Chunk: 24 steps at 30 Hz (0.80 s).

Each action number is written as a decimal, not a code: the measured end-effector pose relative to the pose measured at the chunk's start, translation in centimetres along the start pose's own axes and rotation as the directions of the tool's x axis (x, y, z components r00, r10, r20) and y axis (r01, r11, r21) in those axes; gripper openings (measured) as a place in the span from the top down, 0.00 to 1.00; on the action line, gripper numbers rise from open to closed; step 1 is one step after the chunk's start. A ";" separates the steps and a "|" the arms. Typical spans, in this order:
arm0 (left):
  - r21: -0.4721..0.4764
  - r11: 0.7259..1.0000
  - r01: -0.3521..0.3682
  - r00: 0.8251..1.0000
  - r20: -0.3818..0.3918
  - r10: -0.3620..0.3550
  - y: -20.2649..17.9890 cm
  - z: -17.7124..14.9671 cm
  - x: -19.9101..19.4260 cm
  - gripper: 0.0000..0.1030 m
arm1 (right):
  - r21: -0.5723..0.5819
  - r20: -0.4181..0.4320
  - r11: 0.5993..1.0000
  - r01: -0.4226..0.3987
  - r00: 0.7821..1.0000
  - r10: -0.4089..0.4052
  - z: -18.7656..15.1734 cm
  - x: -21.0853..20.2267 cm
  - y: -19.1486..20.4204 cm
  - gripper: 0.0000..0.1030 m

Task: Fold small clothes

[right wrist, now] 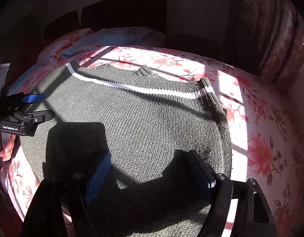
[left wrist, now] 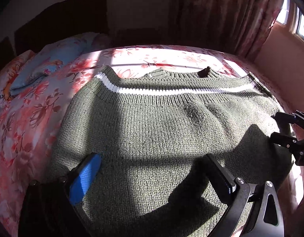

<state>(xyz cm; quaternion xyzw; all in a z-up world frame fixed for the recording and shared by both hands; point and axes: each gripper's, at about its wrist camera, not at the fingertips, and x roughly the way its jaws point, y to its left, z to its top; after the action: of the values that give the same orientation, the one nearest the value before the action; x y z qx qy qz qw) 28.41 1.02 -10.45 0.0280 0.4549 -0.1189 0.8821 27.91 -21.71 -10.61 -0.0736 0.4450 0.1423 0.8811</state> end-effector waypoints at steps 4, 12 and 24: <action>0.037 0.999 -0.015 0.999 0.036 0.014 -0.5 2.6 -0.4 0.00 | -0.007 0.066 0.999 -0.047 0.997 0.047 3.1 0.2 0.6 0.23; 0.071 0.996 -0.047 0.999 -0.012 0.048 0.4 8.6 4.6 0.00 | 0.004 -0.055 1.000 0.030 0.998 -0.030 8.0 7.2 -0.9 0.23; 0.049 0.996 0.069 0.997 0.014 -0.069 1.9 8.6 5.0 0.00 | 0.047 -0.044 0.997 0.060 0.997 -0.058 7.4 5.1 -3.6 0.28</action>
<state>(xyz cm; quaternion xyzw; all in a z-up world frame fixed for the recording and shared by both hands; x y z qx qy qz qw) 38.44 0.55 -9.58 0.0327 0.4458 -0.1605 0.8800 37.53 -22.27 -10.30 -0.0684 0.4646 0.1036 0.8768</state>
